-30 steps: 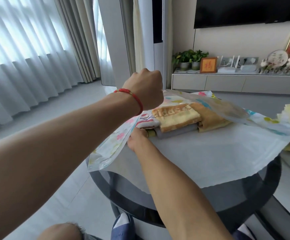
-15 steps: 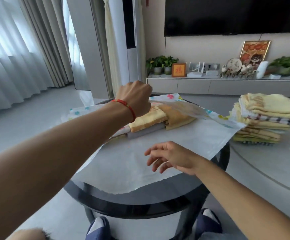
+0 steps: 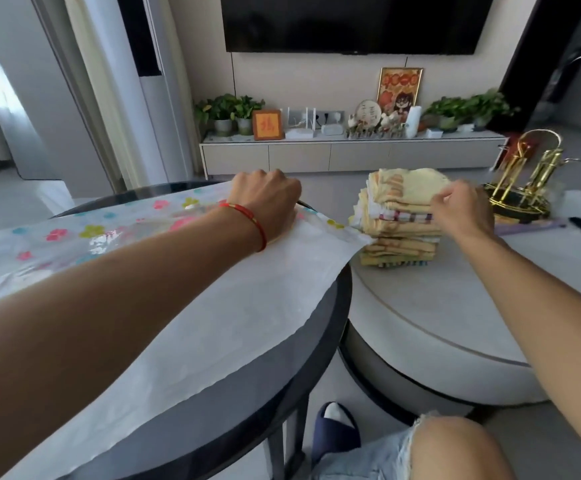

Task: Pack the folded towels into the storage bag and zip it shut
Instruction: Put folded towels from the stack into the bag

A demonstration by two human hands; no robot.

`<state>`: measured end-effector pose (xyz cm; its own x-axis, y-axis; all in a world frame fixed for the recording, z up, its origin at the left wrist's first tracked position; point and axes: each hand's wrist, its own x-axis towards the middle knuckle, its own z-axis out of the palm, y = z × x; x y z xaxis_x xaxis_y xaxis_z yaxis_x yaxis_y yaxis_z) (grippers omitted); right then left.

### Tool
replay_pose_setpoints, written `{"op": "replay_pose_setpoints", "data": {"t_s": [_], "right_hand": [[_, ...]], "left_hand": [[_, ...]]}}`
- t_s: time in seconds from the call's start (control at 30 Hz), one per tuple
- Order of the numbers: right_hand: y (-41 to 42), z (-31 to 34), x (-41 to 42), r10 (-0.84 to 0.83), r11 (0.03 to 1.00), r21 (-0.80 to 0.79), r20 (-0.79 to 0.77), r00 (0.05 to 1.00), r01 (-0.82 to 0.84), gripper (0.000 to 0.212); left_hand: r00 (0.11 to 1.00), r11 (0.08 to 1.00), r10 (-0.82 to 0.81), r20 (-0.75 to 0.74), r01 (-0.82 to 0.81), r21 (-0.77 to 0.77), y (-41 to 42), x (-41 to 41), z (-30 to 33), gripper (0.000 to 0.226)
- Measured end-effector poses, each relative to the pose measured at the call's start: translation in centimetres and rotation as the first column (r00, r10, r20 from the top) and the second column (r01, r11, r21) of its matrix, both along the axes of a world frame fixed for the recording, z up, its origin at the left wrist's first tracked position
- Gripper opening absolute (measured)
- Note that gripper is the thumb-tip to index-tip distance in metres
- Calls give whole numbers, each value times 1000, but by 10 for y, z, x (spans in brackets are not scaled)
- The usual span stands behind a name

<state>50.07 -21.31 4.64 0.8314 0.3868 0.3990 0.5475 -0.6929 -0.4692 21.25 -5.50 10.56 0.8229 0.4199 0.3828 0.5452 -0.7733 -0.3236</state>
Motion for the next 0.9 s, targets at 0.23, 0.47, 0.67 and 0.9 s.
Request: {"op": "replay_pose_setpoints", "data": {"t_s": [0.23,0.47,0.67,0.9], "right_hand": [[44,-3,64,-268,963,-70,-189,945,259,60],[53,4,94,-235,970,-149,-386,892,191,75],[36,39,66,419,818,563,-725,547,121,37],[-41,67,-53,755,614,789,-598,270,30,19]], "left_hand": [[999,993,-11,50,17,-118,8,16,-5,30],[995,990,-2,101,17,-141,11,10,-3,29],[998,993,33,59,-26,-115,11,-6,4,30],[994,994,109,19,-108,-22,16,-55,20,22]]}}
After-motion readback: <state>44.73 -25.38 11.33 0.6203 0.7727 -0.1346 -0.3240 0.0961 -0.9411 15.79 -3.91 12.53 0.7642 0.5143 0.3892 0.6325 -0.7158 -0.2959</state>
